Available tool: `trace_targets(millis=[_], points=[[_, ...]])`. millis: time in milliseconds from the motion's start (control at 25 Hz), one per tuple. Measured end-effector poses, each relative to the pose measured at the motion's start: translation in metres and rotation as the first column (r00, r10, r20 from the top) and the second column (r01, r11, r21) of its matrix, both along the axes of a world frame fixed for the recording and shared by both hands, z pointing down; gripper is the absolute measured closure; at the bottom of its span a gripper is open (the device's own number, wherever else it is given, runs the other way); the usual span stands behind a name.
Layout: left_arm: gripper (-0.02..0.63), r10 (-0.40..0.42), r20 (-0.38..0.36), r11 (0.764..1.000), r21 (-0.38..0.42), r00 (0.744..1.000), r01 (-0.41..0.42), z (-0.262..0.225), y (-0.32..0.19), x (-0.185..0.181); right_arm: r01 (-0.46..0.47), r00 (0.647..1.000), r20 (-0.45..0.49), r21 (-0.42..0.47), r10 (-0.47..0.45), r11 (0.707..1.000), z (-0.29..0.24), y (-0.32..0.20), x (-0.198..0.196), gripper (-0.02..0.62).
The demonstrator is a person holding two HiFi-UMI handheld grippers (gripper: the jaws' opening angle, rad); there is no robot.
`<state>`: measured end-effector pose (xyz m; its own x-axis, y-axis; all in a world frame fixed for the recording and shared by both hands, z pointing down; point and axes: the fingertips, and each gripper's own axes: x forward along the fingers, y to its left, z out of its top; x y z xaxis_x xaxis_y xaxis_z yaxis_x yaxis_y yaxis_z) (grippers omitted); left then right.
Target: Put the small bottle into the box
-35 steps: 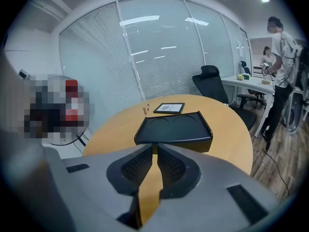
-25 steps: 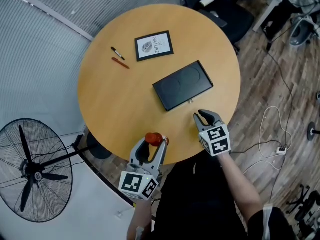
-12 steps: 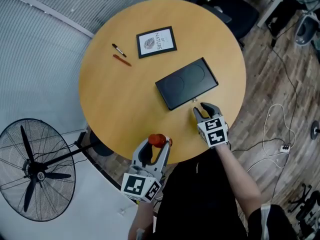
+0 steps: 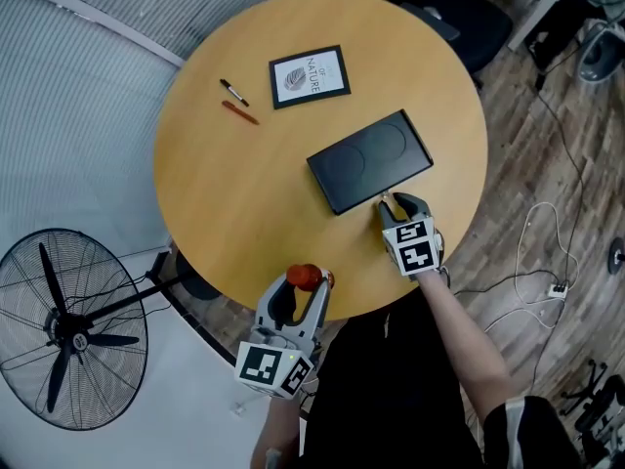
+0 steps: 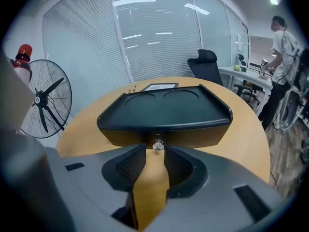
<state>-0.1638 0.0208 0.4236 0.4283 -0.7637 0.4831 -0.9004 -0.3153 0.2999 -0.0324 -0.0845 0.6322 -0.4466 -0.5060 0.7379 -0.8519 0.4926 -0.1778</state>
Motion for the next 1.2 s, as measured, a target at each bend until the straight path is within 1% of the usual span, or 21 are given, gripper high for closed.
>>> trace_targets(millis=[200, 480, 840, 1200], points=[[0.41, -0.006, 0.003, 1.0, -0.002, 1.0, 0.006, 0.003, 0.001, -0.006, 0.0, 1.0, -0.013, -0.008, 0.0, 1.0, 0.006, -0.006, -0.003, 0.472], [0.41, -0.021, 0.005, 1.0, -0.011, 1.0, 0.021, 0.001, 0.0, -0.007, -0.008, 1.0, -0.029, -0.009, 0.008, 1.0, 0.009, -0.009, 0.0, 0.505], [0.41, -0.016, 0.007, 1.0, -0.013, 1.0, 0.016, 0.0, 0.0, -0.006, -0.019, 0.999, -0.043, -0.009, 0.018, 1.0, 0.01, -0.01, -0.001, 0.512], [0.41, -0.019, 0.005, 1.0, -0.01, 1.0, 0.019, 0.001, 0.003, -0.006, -0.028, 0.999, -0.031, -0.006, 0.028, 1.0, 0.01, -0.005, 0.001, 0.515]])
